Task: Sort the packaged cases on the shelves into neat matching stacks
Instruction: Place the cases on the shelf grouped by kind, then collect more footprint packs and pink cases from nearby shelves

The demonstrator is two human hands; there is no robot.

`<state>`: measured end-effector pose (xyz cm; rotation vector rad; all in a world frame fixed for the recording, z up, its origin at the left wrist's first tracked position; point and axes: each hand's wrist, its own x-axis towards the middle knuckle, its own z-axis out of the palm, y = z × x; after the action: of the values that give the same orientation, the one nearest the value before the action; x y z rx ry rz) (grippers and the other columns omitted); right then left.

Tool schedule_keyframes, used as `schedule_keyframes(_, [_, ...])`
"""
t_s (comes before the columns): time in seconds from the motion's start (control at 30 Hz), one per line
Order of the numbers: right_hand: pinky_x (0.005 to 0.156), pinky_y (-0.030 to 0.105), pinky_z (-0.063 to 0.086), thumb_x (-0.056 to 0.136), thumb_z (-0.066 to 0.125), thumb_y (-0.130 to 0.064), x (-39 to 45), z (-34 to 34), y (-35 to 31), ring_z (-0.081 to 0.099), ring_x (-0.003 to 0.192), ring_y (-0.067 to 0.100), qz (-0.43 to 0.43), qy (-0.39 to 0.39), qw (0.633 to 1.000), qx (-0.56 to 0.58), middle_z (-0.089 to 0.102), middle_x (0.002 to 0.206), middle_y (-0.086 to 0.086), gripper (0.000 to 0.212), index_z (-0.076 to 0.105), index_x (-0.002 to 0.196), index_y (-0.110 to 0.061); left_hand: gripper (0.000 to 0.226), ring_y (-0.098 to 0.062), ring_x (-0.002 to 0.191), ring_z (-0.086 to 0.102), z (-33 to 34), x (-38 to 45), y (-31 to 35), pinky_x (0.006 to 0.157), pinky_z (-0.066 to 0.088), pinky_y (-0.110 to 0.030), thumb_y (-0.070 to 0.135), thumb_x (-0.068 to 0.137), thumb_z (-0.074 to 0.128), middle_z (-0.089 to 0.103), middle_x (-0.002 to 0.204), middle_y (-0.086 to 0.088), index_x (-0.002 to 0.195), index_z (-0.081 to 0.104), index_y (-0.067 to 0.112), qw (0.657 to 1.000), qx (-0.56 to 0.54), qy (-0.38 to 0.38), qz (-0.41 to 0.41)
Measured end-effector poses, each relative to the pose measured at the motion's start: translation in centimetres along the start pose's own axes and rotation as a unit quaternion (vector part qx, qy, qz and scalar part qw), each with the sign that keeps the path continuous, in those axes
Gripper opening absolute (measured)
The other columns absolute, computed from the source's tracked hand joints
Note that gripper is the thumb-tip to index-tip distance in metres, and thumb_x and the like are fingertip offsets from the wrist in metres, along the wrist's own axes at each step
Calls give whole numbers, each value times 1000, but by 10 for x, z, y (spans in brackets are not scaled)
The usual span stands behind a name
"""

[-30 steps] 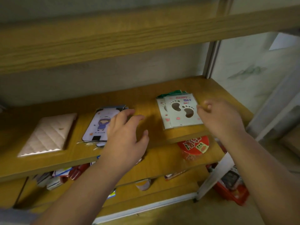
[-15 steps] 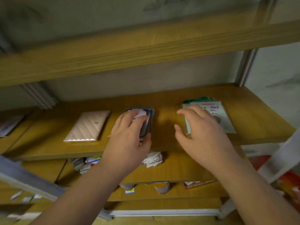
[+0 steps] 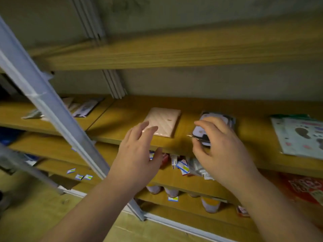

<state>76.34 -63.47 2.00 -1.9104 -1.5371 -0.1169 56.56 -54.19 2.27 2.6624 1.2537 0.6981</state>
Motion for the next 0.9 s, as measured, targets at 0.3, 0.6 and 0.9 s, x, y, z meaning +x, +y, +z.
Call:
schedule_keyframes(0.3, [92, 23, 39, 91, 57, -38, 7, 89, -150, 47, 118, 9, -45, -33, 998, 14, 51, 128, -10, 41, 55, 130, -26, 56, -12, 141, 33, -76, -68, -153, 112, 27, -23, 38, 94, 61, 44, 153, 2, 146, 50, 20, 997, -20, 38, -66])
schedule_keyframes(0.6, [91, 26, 43, 91, 56, -41, 21, 186, -305, 47, 115, 4, -94, -58, 993, 48, 47, 125, -16, 42, 53, 131, -30, 60, -12, 140, 38, -153, -129, -315, 112, 38, -33, 46, 93, 54, 42, 152, 7, 148, 46, 24, 988, -32, 74, -129])
schedule_keyframes(0.9, [96, 24, 39, 93, 53, -39, 52, 249, -383, 44, 119, 3, -124, -96, 987, 43, 50, 127, -14, 40, 55, 132, -28, 58, -5, 142, 29, -167, -119, -411, 105, 27, -21, 44, 95, 57, 38, 153, 13, 149, 41, 31, 984, -54, 70, -155])
